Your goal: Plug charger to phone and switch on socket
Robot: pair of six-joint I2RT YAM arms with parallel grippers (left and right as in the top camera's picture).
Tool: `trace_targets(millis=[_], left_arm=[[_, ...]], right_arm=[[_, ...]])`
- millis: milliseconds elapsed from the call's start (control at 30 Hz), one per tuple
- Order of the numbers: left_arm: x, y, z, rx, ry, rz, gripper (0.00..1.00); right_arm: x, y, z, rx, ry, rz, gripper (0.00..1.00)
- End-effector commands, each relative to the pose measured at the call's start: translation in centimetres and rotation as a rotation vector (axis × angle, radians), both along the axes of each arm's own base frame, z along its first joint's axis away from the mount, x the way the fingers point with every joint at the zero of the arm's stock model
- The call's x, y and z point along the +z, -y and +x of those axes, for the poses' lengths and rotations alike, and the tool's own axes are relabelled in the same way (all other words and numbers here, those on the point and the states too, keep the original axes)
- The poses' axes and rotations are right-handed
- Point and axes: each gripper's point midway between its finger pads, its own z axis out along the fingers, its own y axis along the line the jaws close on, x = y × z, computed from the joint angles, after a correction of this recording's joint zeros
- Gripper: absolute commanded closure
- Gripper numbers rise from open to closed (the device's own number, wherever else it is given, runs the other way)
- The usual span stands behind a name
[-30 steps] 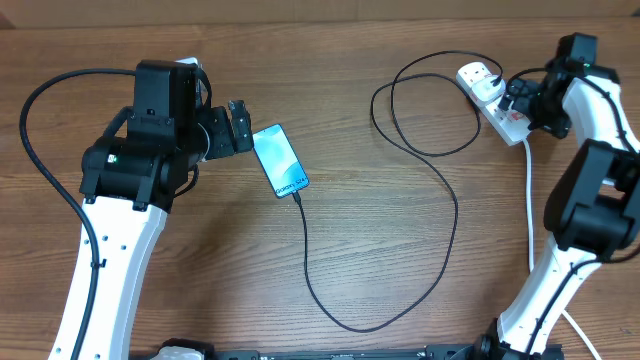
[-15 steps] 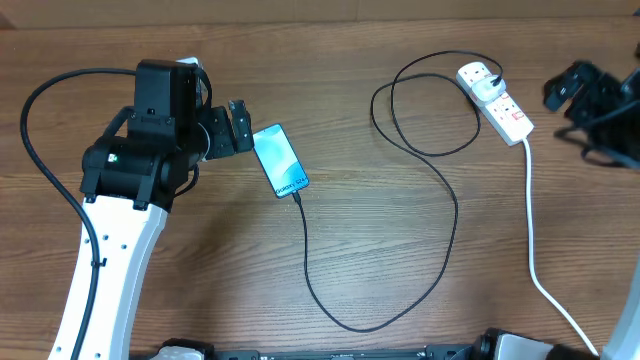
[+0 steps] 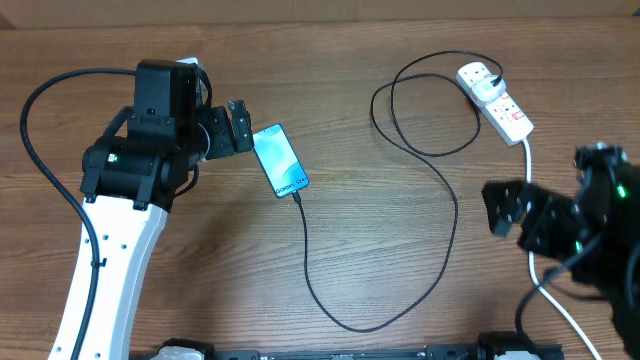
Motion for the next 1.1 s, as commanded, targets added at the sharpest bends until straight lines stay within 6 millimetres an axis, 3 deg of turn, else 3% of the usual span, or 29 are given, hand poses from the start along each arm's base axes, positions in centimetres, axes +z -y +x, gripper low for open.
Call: trace_targets(millis=[0, 167, 400, 567, 1067], left_arm=[[-0.4, -0.3, 0.1, -0.005, -0.006, 0.029, 0.0], [-0.4, -0.3, 0.1, -0.005, -0.006, 0.029, 0.0], [-0.4, -0.3, 0.1, -0.005, -0.006, 0.028, 0.0], [-0.4, -0.3, 0.1, -0.005, -0.006, 0.029, 0.0], [-0.4, -0.3, 0.1, -0.005, -0.006, 0.029, 0.0]], right_arm=[[0.6, -1.2, -2.7, 0.082, 0.039, 0.02, 0.0], [0.5, -1.3, -5.0, 0.089, 0.048, 0.023, 0.0], [-0.3, -1.3, -5.9, 0.122, 0.007, 0.0, 0.0], [-0.2, -2.1, -6.2, 0.174, 0.01, 0.016, 0.0], [-0.4, -2.0, -6.4, 0.115, -0.02, 0.062, 0.0]])
